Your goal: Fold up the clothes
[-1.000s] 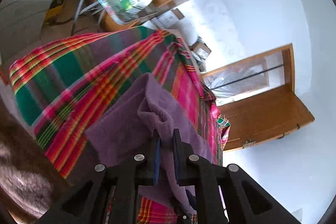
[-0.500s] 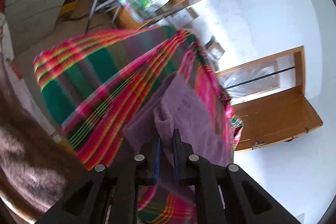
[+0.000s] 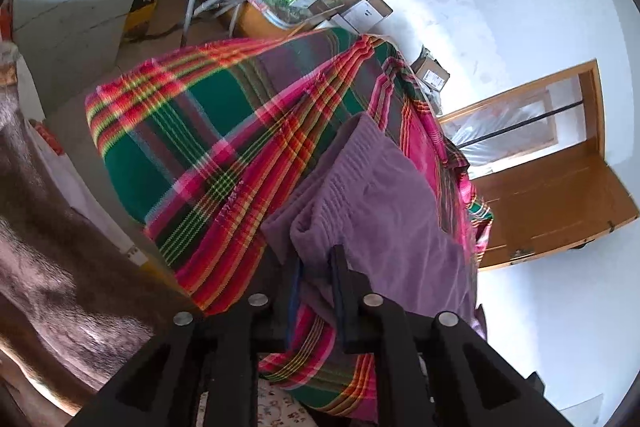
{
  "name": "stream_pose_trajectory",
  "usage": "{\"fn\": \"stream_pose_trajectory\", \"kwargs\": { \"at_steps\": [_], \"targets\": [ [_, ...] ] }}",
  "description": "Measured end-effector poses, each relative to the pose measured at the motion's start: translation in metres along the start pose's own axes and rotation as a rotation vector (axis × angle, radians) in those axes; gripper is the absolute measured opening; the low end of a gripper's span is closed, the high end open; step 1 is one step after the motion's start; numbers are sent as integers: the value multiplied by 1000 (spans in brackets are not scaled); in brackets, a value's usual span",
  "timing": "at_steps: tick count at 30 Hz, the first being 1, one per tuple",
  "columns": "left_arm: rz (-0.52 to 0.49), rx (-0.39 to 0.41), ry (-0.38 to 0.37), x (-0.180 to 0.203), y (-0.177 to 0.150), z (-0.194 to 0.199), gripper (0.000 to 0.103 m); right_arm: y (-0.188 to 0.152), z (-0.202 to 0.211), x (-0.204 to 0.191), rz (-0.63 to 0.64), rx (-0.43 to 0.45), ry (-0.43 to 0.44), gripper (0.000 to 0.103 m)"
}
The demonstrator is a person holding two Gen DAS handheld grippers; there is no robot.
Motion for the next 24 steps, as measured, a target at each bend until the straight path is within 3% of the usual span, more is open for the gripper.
{"fn": "stream_pose_trajectory", "kwargs": {
  "at_steps": [3,6,15,19,24],
  "targets": [
    [-18,48,25,4,1,8,18,-7,14,16,-92,39,42,20],
    [-12,105,33,7,5,17,18,-16,31,37,-169,70,17,22],
    [-103,207,13,54,0,26,18,-74,101,136,-434,132,-221,22],
    [-189,142,1,86,-15,6,18,-115,130,185,-562,87,-409,22],
    [-323,10,-38,132,-47,-37,19,-161,162,239,-709,59,-557,23]
  ]
}}
Point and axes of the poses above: each gripper's, at about its wrist camera, not at the fingertips, and z roughly against the way its jaws point, x to its right, y to its top, the point moved 5 cm from there along -z, roughly the way its jaws point, and after that the axes turned 15 degrees about z, right-handed, at the moved point
